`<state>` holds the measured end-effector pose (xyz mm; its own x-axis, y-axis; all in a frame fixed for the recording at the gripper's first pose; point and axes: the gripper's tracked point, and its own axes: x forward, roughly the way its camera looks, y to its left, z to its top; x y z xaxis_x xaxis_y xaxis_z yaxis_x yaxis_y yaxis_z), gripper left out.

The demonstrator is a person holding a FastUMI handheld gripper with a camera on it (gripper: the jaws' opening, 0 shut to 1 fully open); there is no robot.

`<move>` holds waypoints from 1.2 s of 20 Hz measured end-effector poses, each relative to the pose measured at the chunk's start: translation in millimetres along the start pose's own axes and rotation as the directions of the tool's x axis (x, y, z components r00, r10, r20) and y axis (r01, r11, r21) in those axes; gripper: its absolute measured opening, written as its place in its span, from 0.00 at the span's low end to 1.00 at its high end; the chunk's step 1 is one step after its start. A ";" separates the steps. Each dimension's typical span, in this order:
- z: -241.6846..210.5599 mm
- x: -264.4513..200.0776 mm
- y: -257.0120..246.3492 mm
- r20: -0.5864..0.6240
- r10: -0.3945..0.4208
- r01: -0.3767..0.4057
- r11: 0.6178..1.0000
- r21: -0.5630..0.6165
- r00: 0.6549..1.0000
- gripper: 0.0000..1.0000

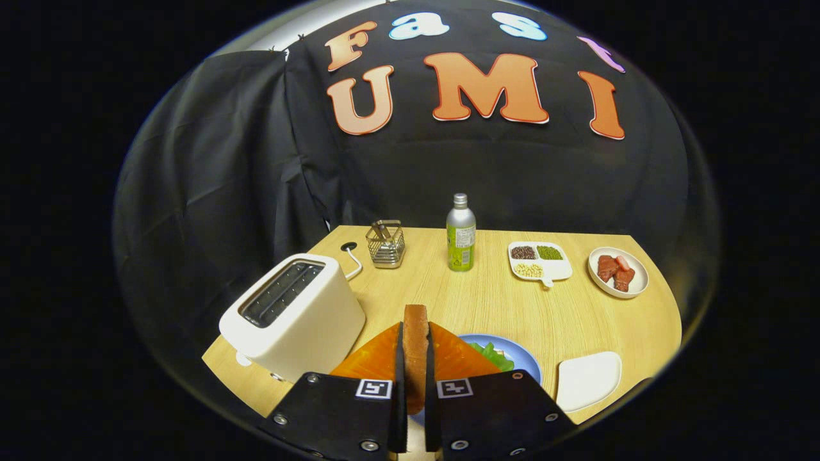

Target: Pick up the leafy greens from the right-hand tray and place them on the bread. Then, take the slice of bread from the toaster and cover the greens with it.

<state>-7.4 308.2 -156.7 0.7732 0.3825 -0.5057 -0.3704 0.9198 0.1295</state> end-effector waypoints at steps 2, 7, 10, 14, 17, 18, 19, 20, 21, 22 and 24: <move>-11.1 3.0 -6.3 -0.019 0.014 -0.014 1.000 0.008 1.000 0.11; -38.9 13.2 -20.7 -0.066 0.044 -0.044 0.999 0.001 0.997 0.11; -51.2 16.7 -28.1 -0.096 0.060 -0.059 0.998 0.012 0.994 0.11; -56.6 21.8 -46.5 -0.112 0.063 -0.061 0.998 0.024 0.992 0.13; -61.7 30.1 -61.5 -0.142 0.070 -0.064 0.997 0.052 0.987 0.17; -65.0 32.8 -69.5 -0.156 0.064 -0.056 0.997 0.054 0.986 0.22; -69.0 34.5 -75.1 -0.171 0.056 -0.048 0.997 0.054 0.984 0.24; -72.8 36.8 -82.7 -0.184 0.045 -0.036 0.998 0.053 0.982 0.29; -75.5 37.7 -91.2 -0.195 0.031 -0.022 0.999 0.049 0.980 0.35; -77.5 38.9 -98.6 -0.202 0.016 -0.008 0.999 0.041 0.979 0.40; -82.3 38.4 -112.2 -0.213 -0.017 0.020 1.000 0.012 0.977 0.51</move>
<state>21.5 212.5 -260.8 0.6518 0.3398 -0.6780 -0.3485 0.9282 0.1301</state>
